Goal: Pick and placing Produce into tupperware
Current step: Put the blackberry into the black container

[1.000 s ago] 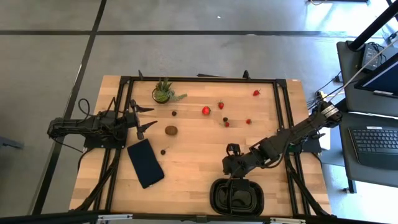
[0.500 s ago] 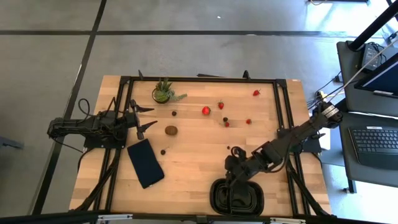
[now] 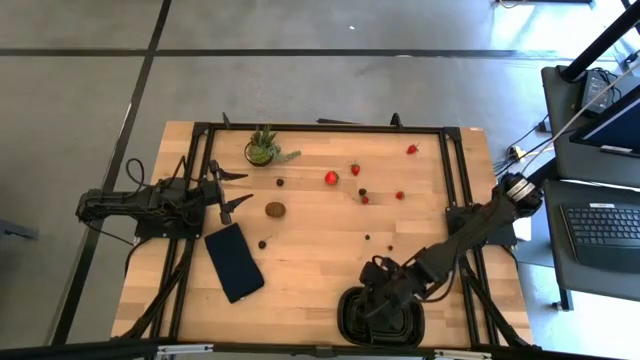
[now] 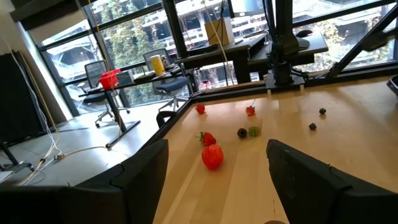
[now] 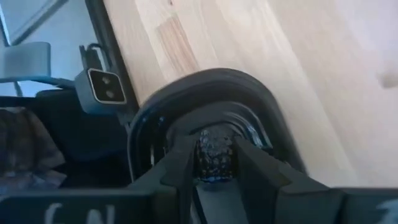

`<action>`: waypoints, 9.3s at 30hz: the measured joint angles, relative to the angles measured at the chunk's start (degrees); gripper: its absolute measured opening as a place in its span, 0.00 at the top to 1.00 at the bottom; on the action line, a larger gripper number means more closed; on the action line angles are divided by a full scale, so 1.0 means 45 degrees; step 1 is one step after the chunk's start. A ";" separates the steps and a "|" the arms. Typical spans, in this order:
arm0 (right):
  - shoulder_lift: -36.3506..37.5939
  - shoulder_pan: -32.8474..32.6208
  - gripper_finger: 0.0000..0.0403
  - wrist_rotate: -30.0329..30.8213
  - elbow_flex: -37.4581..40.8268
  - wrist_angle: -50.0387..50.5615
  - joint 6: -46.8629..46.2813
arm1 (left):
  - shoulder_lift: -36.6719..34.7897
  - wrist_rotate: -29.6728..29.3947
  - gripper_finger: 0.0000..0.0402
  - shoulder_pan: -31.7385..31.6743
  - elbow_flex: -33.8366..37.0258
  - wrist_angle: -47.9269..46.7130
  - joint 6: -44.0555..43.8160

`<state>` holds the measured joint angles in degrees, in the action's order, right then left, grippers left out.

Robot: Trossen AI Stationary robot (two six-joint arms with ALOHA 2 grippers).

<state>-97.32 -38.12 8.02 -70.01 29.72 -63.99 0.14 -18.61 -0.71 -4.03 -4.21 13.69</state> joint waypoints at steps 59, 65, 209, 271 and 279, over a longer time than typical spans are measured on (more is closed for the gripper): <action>-0.0334 0.0539 0.58 -0.0702 -0.0026 -0.0783 -0.2003 | 0.0000 0.0000 0.34 0.0000 0.0000 0.0063 0.0089; 0.1058 0.0991 0.58 0.1010 -0.0026 0.2222 -0.1876 | 0.0000 0.0000 0.34 0.0000 0.0000 0.0080 0.0092; -0.3307 1.2181 0.72 -0.0480 -0.0771 0.4433 1.0284 | 0.0000 0.0003 0.34 -0.0003 0.0000 -0.0014 0.0107; -0.5779 0.0575 0.67 -0.1610 -0.6545 0.5321 -0.2306 | 0.0002 0.0000 0.34 0.0000 0.0000 -0.0051 0.0097; -0.5779 0.0575 0.66 -0.1751 -0.6545 0.5321 -0.2311 | 0.0001 0.0005 0.34 0.0000 0.0000 -0.0053 0.0097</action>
<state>-123.33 -35.53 0.14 -99.46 53.67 -74.39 0.15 -18.59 -0.71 -4.03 -4.45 14.13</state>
